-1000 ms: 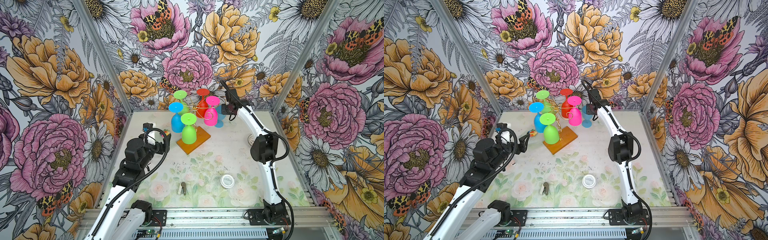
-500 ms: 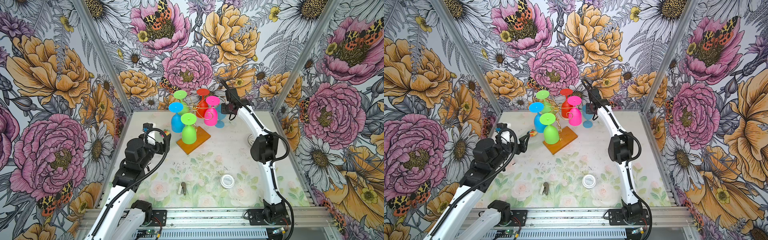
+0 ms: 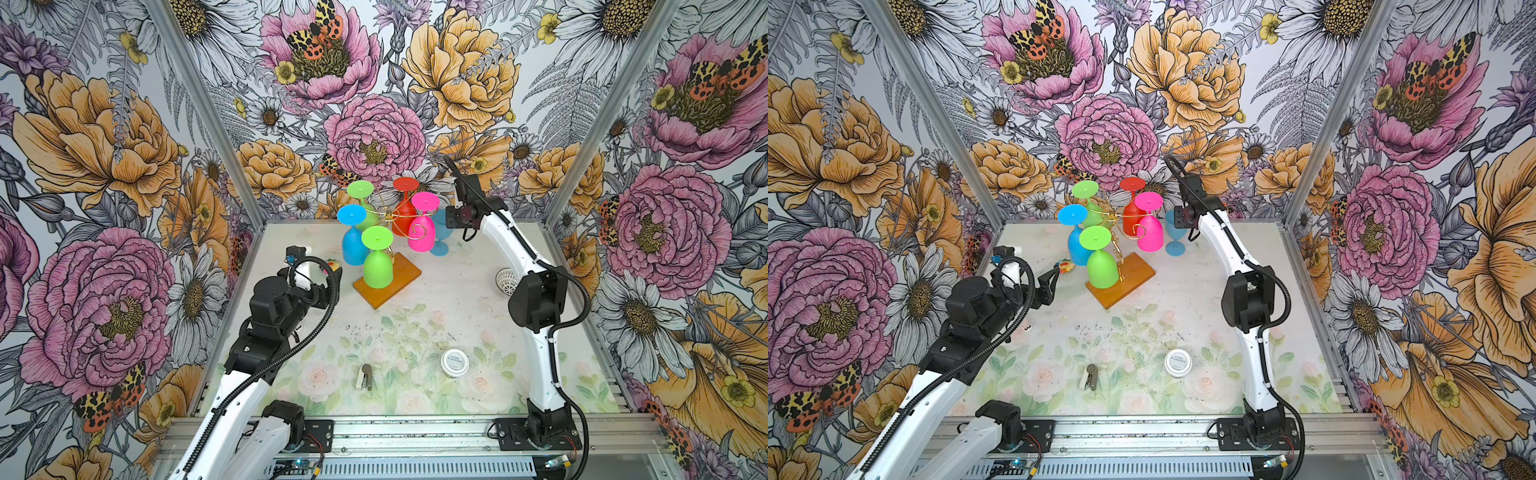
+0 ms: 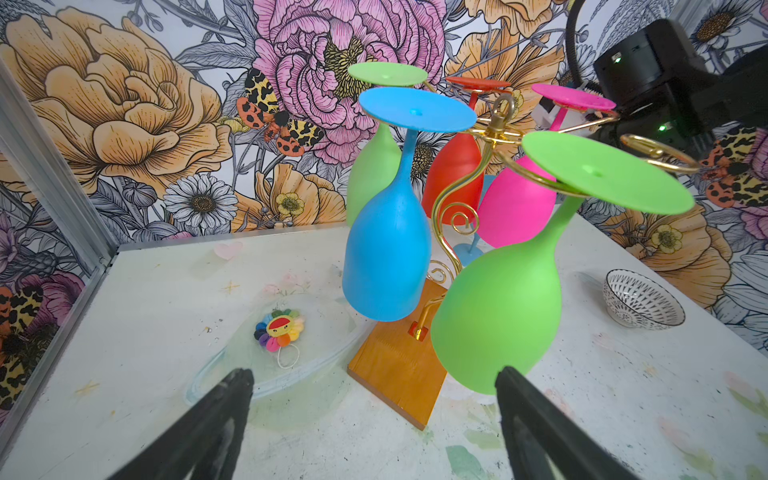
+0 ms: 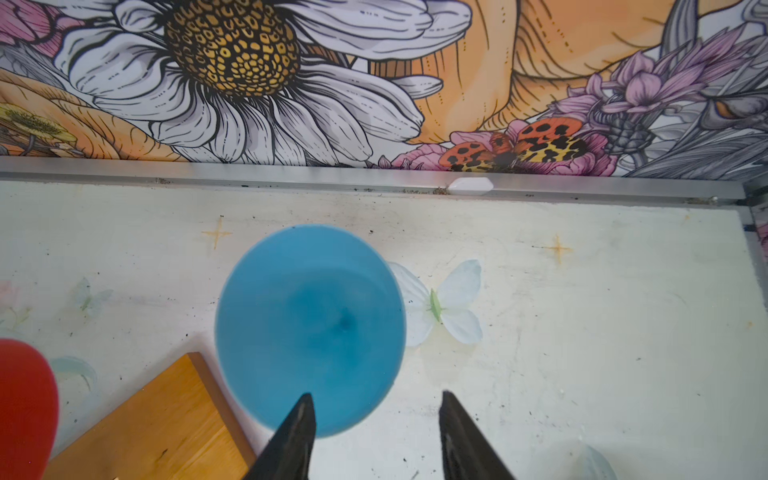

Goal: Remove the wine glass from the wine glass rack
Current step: 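Lower the blue glass upright onto the table and open the right gripper, then raise the open right gripper up and away from the blue glass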

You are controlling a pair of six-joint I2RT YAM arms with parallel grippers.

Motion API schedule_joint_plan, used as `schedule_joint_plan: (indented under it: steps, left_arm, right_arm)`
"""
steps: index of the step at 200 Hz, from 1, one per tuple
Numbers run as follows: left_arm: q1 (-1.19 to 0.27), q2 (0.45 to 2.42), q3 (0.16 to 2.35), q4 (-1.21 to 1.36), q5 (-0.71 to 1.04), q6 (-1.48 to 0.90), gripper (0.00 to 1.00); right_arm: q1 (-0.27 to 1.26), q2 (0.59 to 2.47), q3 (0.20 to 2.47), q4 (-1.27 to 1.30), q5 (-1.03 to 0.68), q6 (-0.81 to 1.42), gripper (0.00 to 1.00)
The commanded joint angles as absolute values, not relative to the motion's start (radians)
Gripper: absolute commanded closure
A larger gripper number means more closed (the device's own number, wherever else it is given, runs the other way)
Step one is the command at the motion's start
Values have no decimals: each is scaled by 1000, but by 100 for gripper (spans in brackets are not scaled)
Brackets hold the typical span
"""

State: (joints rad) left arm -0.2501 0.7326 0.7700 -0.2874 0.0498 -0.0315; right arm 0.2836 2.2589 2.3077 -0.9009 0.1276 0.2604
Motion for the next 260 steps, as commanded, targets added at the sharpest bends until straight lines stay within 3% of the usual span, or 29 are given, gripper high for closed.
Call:
schedule_joint_plan:
  steps: [1,67,128,260]
  left_arm:
    - [-248,730,756,-259,52,-39,7]
    - [-247,733,756,-256,58,-36,6]
    - [-245,739,760,-255,75,-36,7]
    - [-245,735,756,-254,82,-35,6]
  right_arm:
    - [277,2169,2283,-896,139,250,49]
    - [260,2042,2204,-896,24,288,43]
    - [240,1952,2188,-894,-200,365,45]
    - [237,1878,2202,-785,-427,533,46]
